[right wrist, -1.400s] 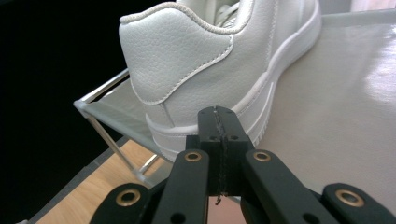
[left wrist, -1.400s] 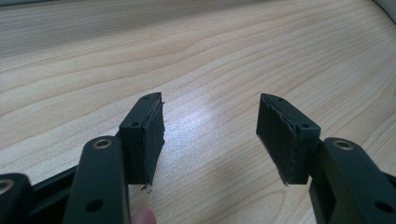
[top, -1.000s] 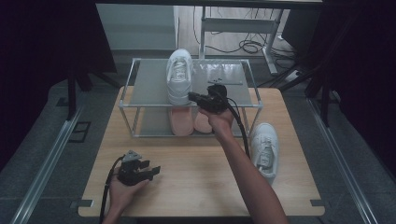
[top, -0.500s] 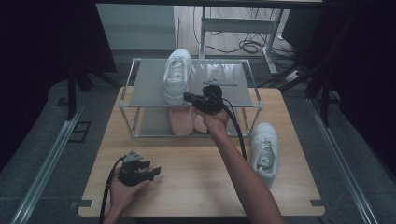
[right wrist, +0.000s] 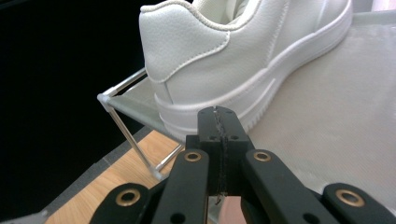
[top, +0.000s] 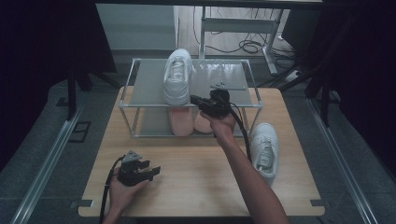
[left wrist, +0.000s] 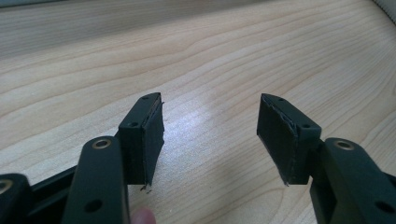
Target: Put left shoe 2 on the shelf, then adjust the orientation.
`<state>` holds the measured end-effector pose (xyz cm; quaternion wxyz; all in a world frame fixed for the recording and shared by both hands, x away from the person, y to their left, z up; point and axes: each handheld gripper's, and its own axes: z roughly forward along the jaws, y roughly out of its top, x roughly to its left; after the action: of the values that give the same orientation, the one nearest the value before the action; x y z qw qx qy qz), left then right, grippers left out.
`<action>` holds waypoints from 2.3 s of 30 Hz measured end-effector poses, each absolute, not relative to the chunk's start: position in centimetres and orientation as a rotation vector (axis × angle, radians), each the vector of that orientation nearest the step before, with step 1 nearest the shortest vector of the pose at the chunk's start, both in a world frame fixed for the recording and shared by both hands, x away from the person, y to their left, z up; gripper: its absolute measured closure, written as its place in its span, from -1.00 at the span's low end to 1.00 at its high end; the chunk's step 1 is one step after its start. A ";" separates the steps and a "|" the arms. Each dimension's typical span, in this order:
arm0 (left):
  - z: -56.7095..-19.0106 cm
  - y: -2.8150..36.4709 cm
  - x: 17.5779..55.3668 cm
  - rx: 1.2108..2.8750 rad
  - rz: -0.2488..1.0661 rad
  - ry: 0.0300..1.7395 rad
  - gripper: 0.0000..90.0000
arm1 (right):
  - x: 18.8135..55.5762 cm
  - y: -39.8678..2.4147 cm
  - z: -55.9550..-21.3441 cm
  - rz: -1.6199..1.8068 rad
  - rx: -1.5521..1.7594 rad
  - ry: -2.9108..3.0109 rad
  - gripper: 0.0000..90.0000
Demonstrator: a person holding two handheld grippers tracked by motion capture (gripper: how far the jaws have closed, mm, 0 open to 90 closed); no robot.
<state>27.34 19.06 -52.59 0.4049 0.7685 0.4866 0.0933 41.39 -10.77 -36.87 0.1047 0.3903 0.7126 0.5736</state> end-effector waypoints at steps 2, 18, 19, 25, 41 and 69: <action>-52.6 19.1 27.3 1.942 0.236 1.228 -0.07 | 40.9 -11.4 -36.9 1.696 1.148 2.089 1.00; -52.7 18.7 27.3 1.943 0.225 1.242 -0.08 | 36.2 -17.1 -38.9 1.708 1.129 2.034 1.00; -52.7 18.7 27.3 1.943 0.225 1.242 -0.08 | 36.0 -17.3 -39.0 1.702 1.125 2.031 1.00; -52.7 18.8 27.3 1.945 0.229 1.237 -0.08 | 34.6 -18.7 -39.7 1.676 1.128 2.033 0.99; -52.7 18.6 27.2 1.943 0.223 1.241 -0.08 | 30.2 -21.6 -43.0 1.597 1.143 2.079 0.98; -52.7 18.5 27.3 1.958 0.218 1.235 -0.09 | 25.6 -24.6 -45.9 1.488 1.179 2.092 0.98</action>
<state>27.28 18.45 -52.74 0.3970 0.7729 0.4874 0.0861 25.59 -24.56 -45.95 0.1577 0.4122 0.7312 0.5202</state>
